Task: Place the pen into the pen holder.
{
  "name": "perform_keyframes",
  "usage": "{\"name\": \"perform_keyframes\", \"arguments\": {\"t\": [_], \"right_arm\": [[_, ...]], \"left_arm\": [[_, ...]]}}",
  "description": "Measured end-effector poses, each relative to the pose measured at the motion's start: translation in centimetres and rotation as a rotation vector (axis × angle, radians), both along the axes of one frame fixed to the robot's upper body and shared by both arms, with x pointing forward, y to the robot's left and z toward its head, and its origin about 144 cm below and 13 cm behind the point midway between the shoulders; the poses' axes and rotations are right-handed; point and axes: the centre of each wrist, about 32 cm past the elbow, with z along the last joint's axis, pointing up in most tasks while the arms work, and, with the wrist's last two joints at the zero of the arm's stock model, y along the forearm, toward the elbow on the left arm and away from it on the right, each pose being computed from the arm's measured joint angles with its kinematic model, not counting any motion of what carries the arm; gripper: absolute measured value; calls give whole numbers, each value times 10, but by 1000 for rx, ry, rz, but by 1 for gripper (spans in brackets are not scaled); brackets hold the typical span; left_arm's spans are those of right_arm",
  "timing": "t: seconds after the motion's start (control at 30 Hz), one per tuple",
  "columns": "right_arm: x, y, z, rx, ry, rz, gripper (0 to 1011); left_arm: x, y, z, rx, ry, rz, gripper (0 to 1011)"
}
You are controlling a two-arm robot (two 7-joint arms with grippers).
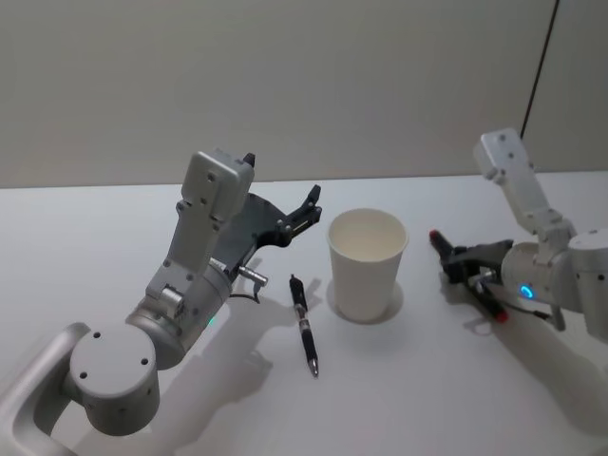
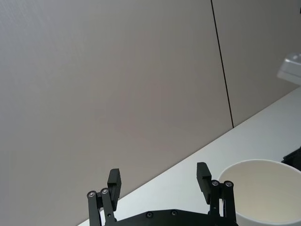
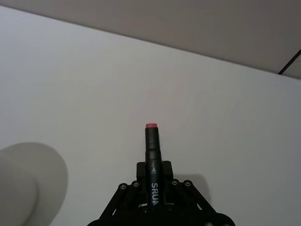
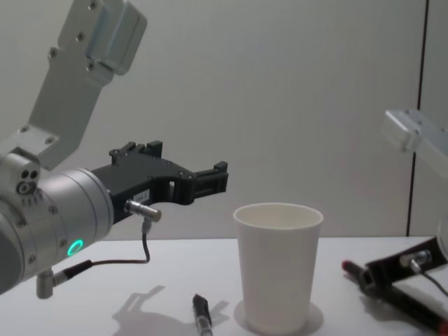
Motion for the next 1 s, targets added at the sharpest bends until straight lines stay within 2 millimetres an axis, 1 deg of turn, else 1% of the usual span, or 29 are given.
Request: {"name": "perform_keyframes", "arguments": {"t": [0.53, 1.0], "right_arm": [[-1, -1, 18, 6, -230, -85, 187], [-1, 1, 44, 79, -464, -123, 187]], "left_arm": [[0, 0, 0, 0, 0, 0, 1001], [0, 0, 0, 0, 0, 0, 1001]]}}
